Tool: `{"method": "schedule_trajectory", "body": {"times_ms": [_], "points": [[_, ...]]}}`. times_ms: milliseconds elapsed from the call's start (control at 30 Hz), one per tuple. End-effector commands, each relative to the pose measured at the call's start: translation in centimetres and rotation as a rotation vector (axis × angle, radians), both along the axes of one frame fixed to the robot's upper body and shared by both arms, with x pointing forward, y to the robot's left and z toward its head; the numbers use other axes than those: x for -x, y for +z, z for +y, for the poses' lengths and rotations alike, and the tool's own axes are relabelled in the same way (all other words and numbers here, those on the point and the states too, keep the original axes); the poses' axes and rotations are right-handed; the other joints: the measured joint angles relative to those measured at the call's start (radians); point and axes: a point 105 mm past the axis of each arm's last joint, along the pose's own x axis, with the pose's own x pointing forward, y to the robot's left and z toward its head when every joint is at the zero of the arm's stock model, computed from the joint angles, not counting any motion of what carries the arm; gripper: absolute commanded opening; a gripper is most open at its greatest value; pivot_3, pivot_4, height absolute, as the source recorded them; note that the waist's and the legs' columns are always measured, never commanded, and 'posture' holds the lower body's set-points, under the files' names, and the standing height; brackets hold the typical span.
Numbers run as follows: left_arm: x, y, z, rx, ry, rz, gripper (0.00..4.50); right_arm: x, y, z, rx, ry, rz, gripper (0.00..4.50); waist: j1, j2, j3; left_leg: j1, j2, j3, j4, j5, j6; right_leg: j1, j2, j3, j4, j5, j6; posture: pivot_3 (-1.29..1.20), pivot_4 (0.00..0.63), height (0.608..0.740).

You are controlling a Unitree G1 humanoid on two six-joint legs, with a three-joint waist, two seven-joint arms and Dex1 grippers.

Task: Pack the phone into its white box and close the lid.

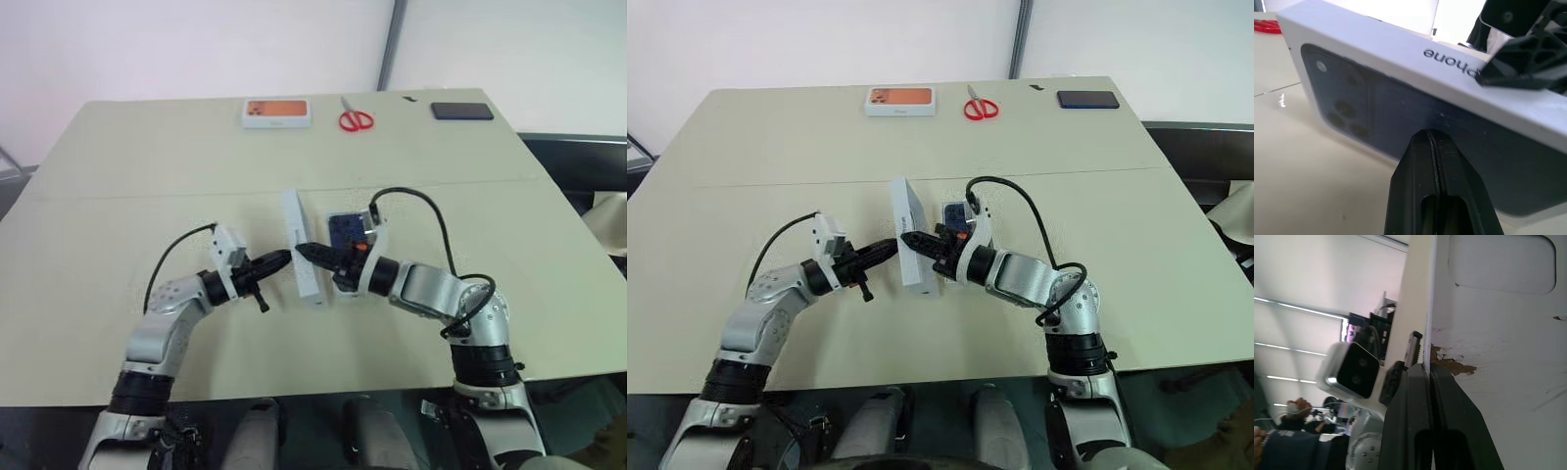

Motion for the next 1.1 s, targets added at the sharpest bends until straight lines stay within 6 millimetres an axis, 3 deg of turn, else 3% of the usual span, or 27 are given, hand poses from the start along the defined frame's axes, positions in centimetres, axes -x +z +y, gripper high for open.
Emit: {"method": "schedule_trajectory", "body": {"times_ms": [33, 100, 267, 400, 533, 700, 833, 933, 1000, 1100], "points": [[-0.9, 0.9, -1.1, 0.008, -0.004, -0.051, 0.01, -0.1, 0.5, -0.2, -0.017, 0.006, -0.034, 0.29, 0.0, 0.0, 0.0, 0.0, 0.0, 0.0, 0.0, 0.0, 0.0, 0.0, 0.0, 0.0, 0.0, 0.0, 0.0, 0.0, 0.15, 0.74], [-1.2, 1.1, -1.5, 0.008, -0.006, -0.066, 0.0, -0.5, 0.3, -0.7, -0.025, -0.018, -0.021, 0.89, 0.001, 0.0, 0.0, 0.0, 0.0, 0.0, 0.0, 0.0, 0.0, 0.0, 0.0, 0.0, 0.0, 0.0, 0.0, 0.0, 0.15, 0.74], [-1.8, 1.1, -2.1, 0.019, -0.021, -0.059, 0.0, -0.5, 0.9, -1.6, 0.087, -0.003, -0.151, 3.4, 0.001, 0.0, 0.0, 0.0, -0.001, 0.0, 0.0, 0.0, 0.0, 0.0, 0.0, 0.0, 0.0, 0.0, 0.0, 0.0, 0.15, 0.74], [-2.8, 1.1, -2.6, 0.0, -0.041, -0.067, 0.0, -1.4, 1.7, -4.4, 0.299, 0.006, -0.36, 3.4, 0.006, 0.0, 0.0, 0.0, -0.002, 0.0, 0.001, 0.0, 0.0, 0.0, 0.0, 0.0, 0.0, 0.0, 0.0, 0.0, 0.15, 0.74], [-4.0, 1.8, -4.1, 0.015, -0.065, -0.085, 0.0, -2.7, 4.7, -8.2, 0.288, -0.057, -0.477, 3.4, 0.02, -0.001, 0.0, 0.0, -0.002, 0.0, 0.002, 0.0, 0.001, 0.001, 0.0, -0.002, -0.001, 0.0, 0.001, 0.0, 0.15, 0.74], [-4.2, 1.6, -7.0, 0.001, -0.147, -0.089, 0.0, -4.3, 3.8, -11.6, 0.64, -0.12, -0.718, 3.4, 0.028, -0.001, 0.001, -0.001, -0.002, 0.001, 0.002, -0.001, 0.002, 0.001, 0.0, -0.001, -0.002, 0.0, 0.001, 0.0, 0.15, 0.74], [-4.6, 1.8, -7.7, -0.001, -0.156, -0.097, 0.0, -4.3, 2.7, -11.5, 0.766, -0.069, -0.861, 3.4, 0.023, -0.001, 0.001, -0.001, -0.003, 0.001, 0.002, -0.001, 0.002, 0.002, 0.0, -0.001, -0.002, -0.001, 0.001, 0.0, 0.15, 0.74], [-4.8, 2.0, -6.9, -0.018, -0.141, -0.112, 0.0, -4.3, 1.8, -11.7, 0.927, -0.034, -1.01, 3.4, 0.019, -0.001, 0.001, 0.0, -0.002, 0.001, 0.002, -0.001, 0.002, 0.001, 0.001, -0.001, -0.001, 0.0, 0.001, 0.0, 0.15, 0.74], [-4.8, 2.1, -5.7, -0.026, -0.126, -0.11, 0.0, -4.5, 1.7, -11.9, 0.918, -0.054, -1.01, 3.4, 0.02, -0.002, 0.001, 0.0, -0.002, 0.001, 0.002, -0.001, 0.002, 0.0, 0.001, -0.001, -0.001, 0.0, 0.001, 0.0, 0.15, 0.74], [-4.6, 2.0, -4.2, -0.052, -0.097, -0.114, 0.0, -5.0, 1.9, -12.4, 0.944, -0.081, -1.031, 2.57, 0.022, -0.001, 0.001, 0.0, -0.002, 0.001, 0.002, -0.001, 0.002, 0.001, 0.001, -0.001, -0.001, 0.0, 0.001, 0.0, 0.15, 0.74]]}}
